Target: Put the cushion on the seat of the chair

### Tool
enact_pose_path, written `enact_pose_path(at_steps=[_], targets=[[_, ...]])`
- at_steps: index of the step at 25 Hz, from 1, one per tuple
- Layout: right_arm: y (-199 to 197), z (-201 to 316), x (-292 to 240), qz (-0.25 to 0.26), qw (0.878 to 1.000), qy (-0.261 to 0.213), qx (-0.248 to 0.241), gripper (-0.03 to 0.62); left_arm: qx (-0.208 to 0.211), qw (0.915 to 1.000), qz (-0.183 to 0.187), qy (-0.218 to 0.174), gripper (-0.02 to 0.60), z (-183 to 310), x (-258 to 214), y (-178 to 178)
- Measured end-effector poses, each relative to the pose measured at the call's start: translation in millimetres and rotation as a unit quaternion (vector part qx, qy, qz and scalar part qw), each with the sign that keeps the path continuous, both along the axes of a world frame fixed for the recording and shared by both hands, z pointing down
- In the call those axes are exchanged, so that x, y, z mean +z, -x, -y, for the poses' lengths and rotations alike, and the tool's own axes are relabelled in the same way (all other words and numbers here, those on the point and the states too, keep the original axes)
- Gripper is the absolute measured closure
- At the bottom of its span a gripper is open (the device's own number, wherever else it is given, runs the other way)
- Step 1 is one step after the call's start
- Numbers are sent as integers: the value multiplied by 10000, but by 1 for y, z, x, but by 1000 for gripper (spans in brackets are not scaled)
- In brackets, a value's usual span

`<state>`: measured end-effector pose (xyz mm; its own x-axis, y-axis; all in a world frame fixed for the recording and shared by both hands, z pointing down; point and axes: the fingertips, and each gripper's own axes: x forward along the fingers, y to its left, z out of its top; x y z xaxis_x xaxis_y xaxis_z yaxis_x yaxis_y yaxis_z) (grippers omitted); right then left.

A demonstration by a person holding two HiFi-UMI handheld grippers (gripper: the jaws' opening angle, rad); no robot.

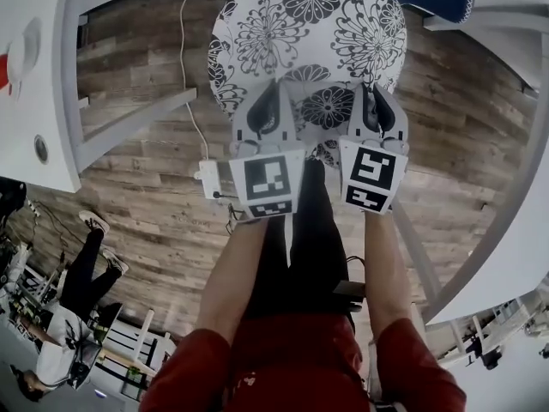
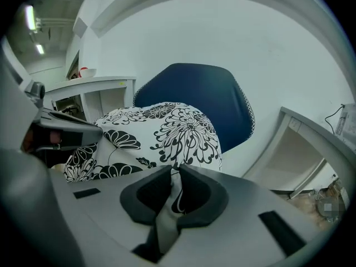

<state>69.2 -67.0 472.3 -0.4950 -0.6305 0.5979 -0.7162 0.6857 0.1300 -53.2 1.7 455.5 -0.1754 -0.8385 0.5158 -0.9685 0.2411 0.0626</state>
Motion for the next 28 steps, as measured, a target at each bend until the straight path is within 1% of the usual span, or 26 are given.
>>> enact_pose_path(at_steps=[10,18,28], targets=[[-1,-4,-7,-46,10000,-23,-79,546,-40,9999,115,30,554,-2,-6,1],[0,-2,-10,-248,9996,-52,-83,546,-61,10000,-4,38,554,-1,-7,0],[-2,-2,-18,-355,9993,-47,-106,546,-99,9999,27,105,554,-2,-15,-2]])
